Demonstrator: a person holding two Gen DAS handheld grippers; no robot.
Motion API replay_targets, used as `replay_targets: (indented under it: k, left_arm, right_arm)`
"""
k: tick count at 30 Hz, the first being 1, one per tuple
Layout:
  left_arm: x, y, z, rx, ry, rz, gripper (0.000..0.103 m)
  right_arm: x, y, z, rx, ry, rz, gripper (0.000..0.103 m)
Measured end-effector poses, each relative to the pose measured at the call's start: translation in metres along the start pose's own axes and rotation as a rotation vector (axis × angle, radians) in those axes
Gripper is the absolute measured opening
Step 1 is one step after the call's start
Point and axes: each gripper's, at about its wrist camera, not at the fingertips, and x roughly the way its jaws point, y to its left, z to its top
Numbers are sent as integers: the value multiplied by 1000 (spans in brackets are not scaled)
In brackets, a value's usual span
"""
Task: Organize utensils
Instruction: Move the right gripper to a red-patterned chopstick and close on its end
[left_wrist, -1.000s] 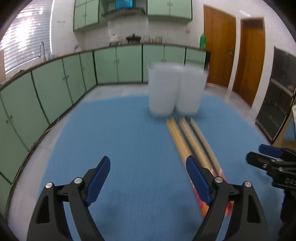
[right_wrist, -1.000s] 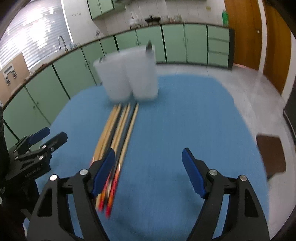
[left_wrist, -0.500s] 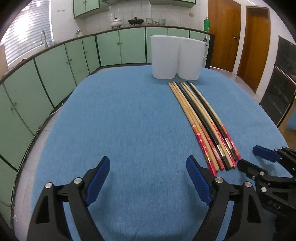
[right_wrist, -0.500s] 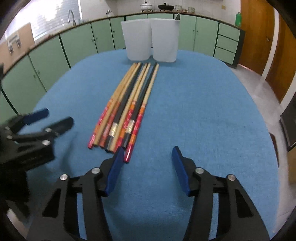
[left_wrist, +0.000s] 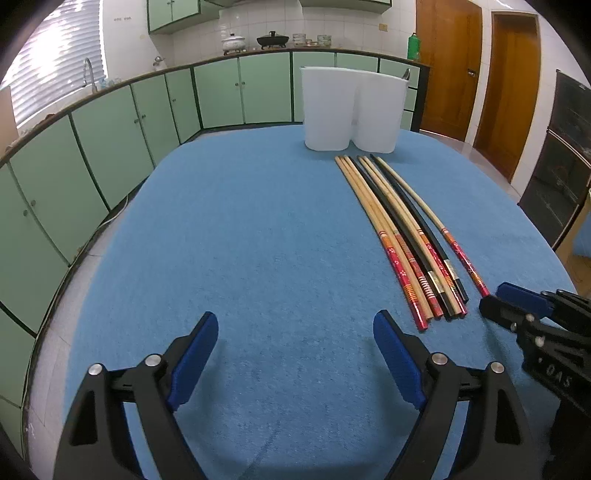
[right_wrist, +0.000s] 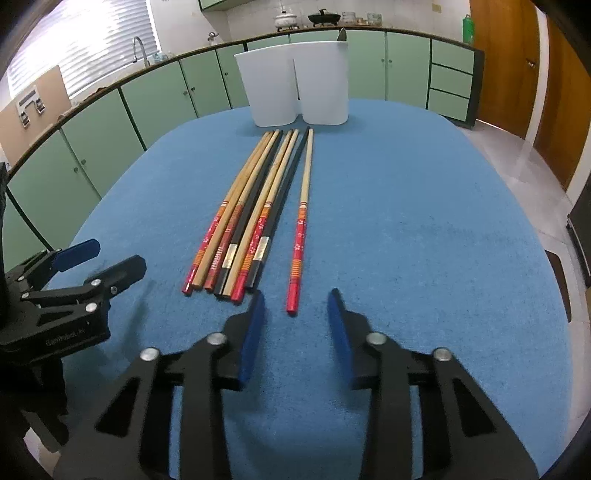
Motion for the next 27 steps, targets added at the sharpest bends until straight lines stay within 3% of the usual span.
replay_targets:
  k: [3,14,22,27]
  left_arm:
    - [2,-2,0,5,7,-3,85]
    - [4,-29,2,32,28,-88,85]
    - [13,-39,3,63,65,-57,86]
    - [15,-24,2,16,67,-19,87]
  right_arm:
    - [2,-2,2,5,5,9,6]
    - [-3,-18,2,23,-6,-49,5]
    - [-1,-23,2,33,-2,-36,5]
    - [-1,-23,2,30,1,-39,6]
